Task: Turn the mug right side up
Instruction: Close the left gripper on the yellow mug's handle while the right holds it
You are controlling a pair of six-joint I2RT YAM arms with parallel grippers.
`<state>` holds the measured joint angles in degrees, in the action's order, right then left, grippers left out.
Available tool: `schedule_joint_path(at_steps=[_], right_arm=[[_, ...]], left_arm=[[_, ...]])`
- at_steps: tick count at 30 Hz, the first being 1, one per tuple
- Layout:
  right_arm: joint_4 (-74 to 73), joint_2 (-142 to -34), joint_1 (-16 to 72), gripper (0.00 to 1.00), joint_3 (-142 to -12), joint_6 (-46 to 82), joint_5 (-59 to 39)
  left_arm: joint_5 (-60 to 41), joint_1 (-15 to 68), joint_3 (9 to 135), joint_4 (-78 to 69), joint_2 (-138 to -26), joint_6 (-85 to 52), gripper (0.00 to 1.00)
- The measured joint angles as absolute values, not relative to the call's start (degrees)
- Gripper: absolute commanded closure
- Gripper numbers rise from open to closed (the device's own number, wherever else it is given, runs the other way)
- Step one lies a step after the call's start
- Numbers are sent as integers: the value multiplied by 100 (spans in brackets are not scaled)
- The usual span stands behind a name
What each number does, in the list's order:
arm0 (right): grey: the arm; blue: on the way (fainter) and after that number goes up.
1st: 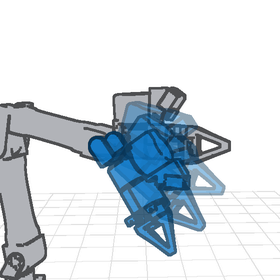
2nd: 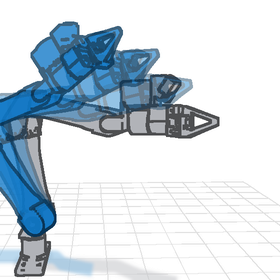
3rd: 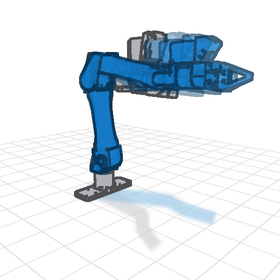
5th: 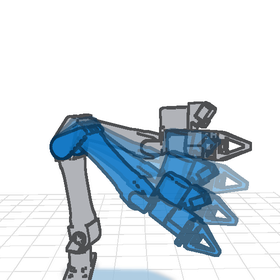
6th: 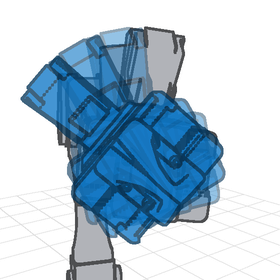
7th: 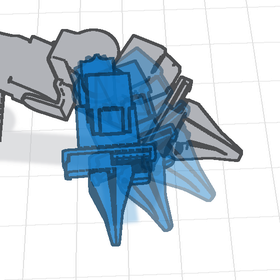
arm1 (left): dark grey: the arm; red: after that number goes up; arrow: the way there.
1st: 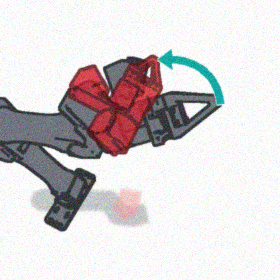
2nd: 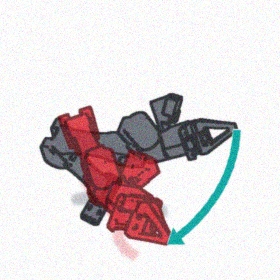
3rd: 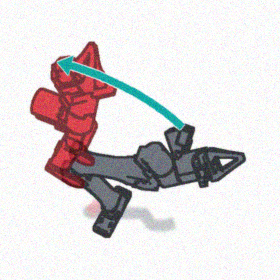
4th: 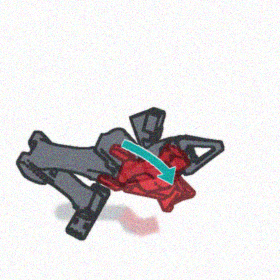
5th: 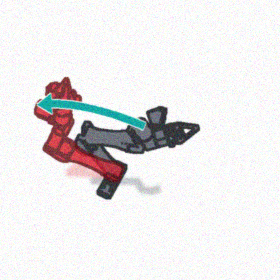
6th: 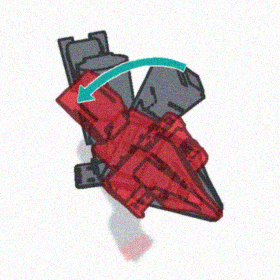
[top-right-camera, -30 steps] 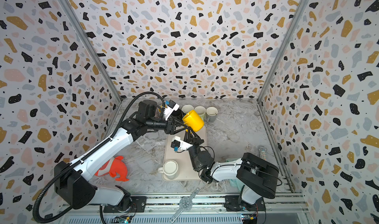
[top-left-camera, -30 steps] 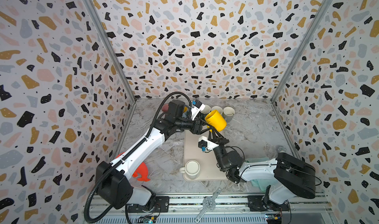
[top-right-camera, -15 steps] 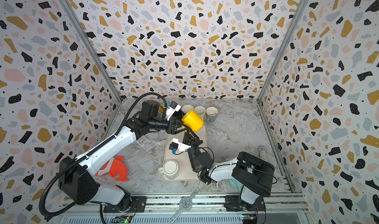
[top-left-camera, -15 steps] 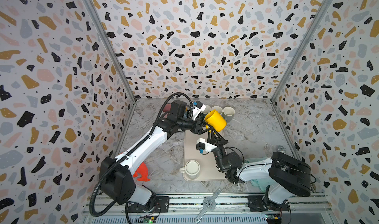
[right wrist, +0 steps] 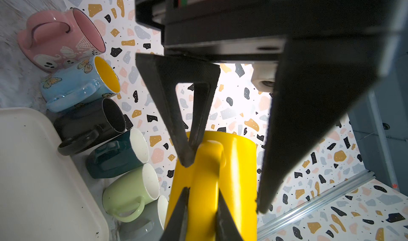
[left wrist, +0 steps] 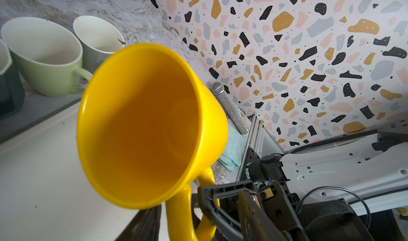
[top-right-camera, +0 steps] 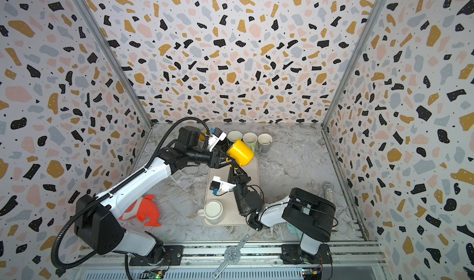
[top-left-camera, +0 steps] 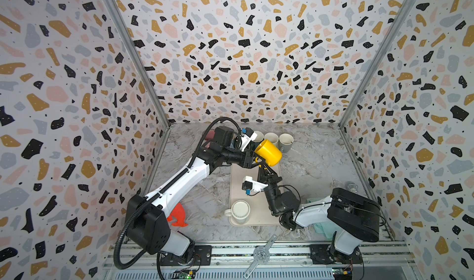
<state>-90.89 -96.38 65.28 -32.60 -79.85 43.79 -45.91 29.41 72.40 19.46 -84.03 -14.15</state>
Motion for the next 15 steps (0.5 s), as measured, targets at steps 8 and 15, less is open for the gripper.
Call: schedule_joint_path(at_steps=[8, 15], right_arm=[[-9107, -9638, 6547, 100, -3260, -8031, 4377], [-9056, -9649, 6573, 100, -3260, -8143, 4375]], left_arm=[[-4613, 2932, 7210, 1925, -8405, -1431, 64], [-4665, 2910, 7177, 1846, -8429, -1535, 96]])
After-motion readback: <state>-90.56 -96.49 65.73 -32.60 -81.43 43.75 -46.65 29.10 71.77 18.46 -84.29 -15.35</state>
